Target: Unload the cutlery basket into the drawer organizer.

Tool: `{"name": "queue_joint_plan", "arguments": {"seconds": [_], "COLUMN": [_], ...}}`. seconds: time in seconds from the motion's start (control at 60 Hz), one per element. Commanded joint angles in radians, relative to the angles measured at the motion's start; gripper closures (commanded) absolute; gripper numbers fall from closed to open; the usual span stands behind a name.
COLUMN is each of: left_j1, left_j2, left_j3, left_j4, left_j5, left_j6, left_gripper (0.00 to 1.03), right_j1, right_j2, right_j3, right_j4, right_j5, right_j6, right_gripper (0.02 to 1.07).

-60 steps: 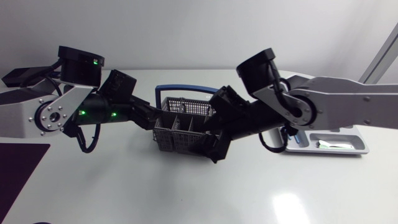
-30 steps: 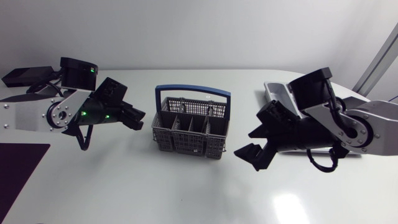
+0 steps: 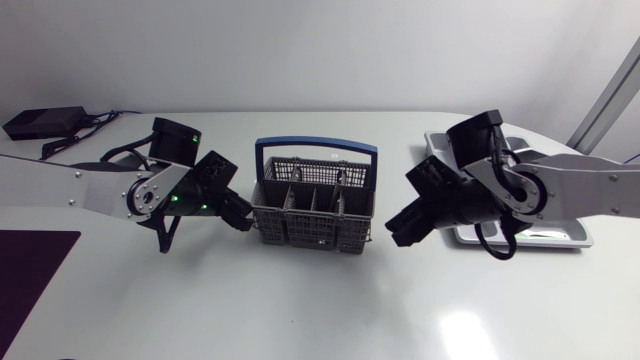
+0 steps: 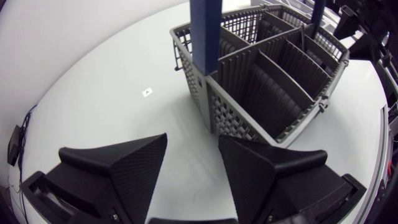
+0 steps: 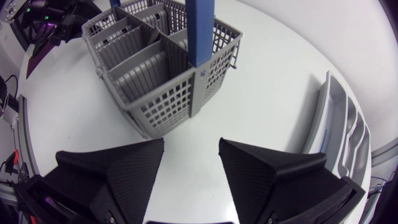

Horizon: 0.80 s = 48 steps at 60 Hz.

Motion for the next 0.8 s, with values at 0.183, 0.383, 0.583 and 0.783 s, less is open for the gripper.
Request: {"name": "queue_joint_plan", "arguments": {"seconds": [0.183,0.383,0.583,0.783], "left_j1": [-0.082,-0.135,-0.177,-0.152], "left_j2": [0.020,-0.002,-0.028,-0.119], "left_j3": [0.026,0.006,0.003,-0.021], "left_j4": [0.004,-0.007,-0.030,-0.051], "left_j5": [-0.001,-0.004,-0.004,-0.007], "left_j6": [-0.014,-0.033,-0.040,-0.040], "left_gripper": [0.44,0.44,0.44,0.44], "right_j1": [0.008,-0.009,-0.031,-0.064], "right_j2": [0.140,0.200,0.240,0.133], "right_j3": [0.131,0.206,0.247,0.216], "right_j4": [0.029,0.029,0.026,0.003], "right_j5": [0.001,0.000,0.011,0.058], "right_j6": [0.060,0.056,0.059,0.074], "right_gripper": [0.47,0.47,0.40,0.32]}}
